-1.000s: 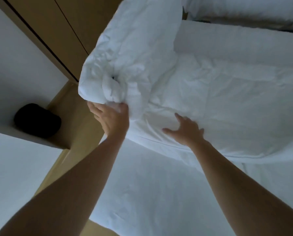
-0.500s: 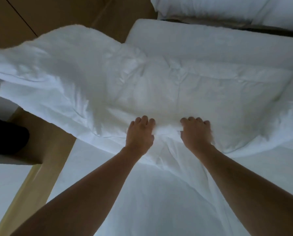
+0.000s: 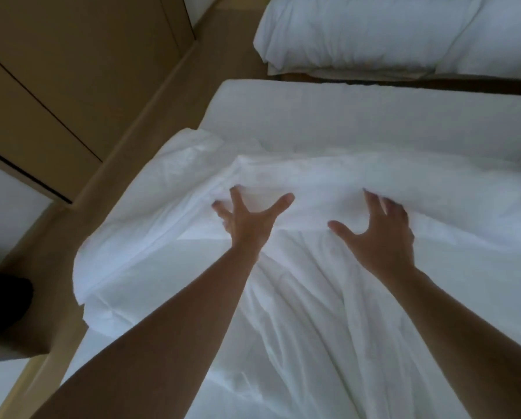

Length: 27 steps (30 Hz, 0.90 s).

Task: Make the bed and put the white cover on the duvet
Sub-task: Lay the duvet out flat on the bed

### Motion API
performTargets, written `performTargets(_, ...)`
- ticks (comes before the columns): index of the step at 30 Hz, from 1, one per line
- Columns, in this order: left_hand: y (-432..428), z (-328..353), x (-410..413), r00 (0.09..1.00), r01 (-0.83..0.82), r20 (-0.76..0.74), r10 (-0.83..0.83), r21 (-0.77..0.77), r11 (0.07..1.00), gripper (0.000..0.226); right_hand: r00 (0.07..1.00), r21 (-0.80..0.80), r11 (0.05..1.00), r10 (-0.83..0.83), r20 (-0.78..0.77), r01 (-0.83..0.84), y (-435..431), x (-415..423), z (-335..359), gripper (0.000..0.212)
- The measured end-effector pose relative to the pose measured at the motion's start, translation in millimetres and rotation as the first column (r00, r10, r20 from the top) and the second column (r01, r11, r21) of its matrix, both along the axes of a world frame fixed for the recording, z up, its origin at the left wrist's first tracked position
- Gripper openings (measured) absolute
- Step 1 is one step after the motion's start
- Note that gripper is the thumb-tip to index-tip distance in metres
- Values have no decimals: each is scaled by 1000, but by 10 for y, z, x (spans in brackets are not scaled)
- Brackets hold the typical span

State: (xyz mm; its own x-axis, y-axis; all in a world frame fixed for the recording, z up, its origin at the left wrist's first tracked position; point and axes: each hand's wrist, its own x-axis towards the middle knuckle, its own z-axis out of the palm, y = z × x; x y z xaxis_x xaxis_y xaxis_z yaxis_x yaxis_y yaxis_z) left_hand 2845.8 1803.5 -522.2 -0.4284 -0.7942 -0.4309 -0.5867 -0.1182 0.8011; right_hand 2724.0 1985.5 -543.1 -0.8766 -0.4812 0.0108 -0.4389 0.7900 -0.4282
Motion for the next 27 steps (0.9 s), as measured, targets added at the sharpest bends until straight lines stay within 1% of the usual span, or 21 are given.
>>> performTargets(1, -121, 17, -163, 998, 56, -6, -56, -25, 998, 131, 999, 5, 999, 32, 8, -32, -84, -209, -62, 103)
performTargets(3, -294, -44, -433, 971, 240, 23, -239, -137, 961, 137, 992, 125, 985, 115, 54, -121, -290, -550, -296, 115)
performTargets(5, -403, -230, -598, 900, 436, 124, -418, -230, 870, 142, 982, 235, 958, 136, 134, -165, -542, -808, -566, 123)
performTargets(6, -439, -385, -631, 853, 520, 210, -478, -254, 816, 141, 977, 281, 943, 137, 162, -178, -670, -923, -685, 124)
performTargets(7, -461, -585, -643, 804, 586, 310, -508, -268, 764, 137, 974, 318, 929, 138, 177, -190, -788, -1027, -797, 123)
performTargets(9, -458, -1005, -666, 736, 650, 482, -476, -306, 696, 115, 977, 371, 908, 150, 150, -197, -957, -1194, -1017, 117)
performTargets(11, -388, -1292, -774, 734, 627, 568, -372, -356, 693, 90, 984, 390, 904, 179, 27, -175, -1020, -1287, -1250, 109)
performTargets(13, -322, -1435, -956, 742, 589, 607, -283, -390, 708, 77, 969, 369, 919, 205, -139, -141, -1027, -1308, -1455, 99)
performTargets(14, -287, -1473, -1028, 744, 576, 622, -244, -411, 707, 73, 957, 331, 936, 200, -211, -122, -1011, -1297, -1543, 93)
performTargets(16, -315, -1517, -1067, 790, 523, 597, -141, -535, 663, 64, 915, 197, 973, 186, -359, -120, -956, -1213, -1681, 79)
performTargets(17, -406, -1520, -1061, 823, 487, 559, -96, -611, 624, 60, 864, 88, 982, 188, -466, -167, -916, -1153, -1730, 66)
performTargets(18, -553, -1511, -1084, 848, 462, 524, -76, -662, 590, 56, 800, -12, 970, 191, -569, -241, -875, -1085, -1761, 49)
performTargets(19, -749, -1474, -1168, 856, 463, 508, -94, -673, 577, 53, 750, -77, 946, 198, -632, -314, -841, -1028, -1780, 33)
performTargets(20, -970, -1418, -1320, 850, 485, 511, -129, -663, 570, 50, 731, -97, 923, 226, -644, -372, -824, -1010, -1794, 19)
performTargets(21, -1186, -1358, -1513, 831, 522, 533, -158, -651, 551, 50, 737, -87, 911, 268, -621, -404, -834, -1028, -1815, 12)
performTargets(22, -1393, -1308, -1749, 814, 558, 553, -178, -658, 506, 51, 761, -68, 909, 301, -574, -411, -875, -1074, -1839, 10)
performTargets(23, -1601, -1244, -2011, 805, 584, 559, -200, -683, 439, 53, 796, -64, 916, 307, -522, -395, -935, -1149, -1873, 10)
performTargets(24, -1819, -1176, -2275, 790, 612, 563, -242, -704, 359, 56, 836, -71, 929, 290, -466, -362, -989, -1222, -1916, 14)
performTargets(25, -2036, -1083, -2551, 756, 652, 579, -305, -706, 277, 59, 871, -77, 943, 266, -413, -325, -1026, -1272, -1944, 22)
performTargets(27, -2476, -857, -3108, 661, 723, 627, -412, -679, 126, 67, 908, -70, 955, 249, -338, -288, -1049, -1315, -1970, 43)
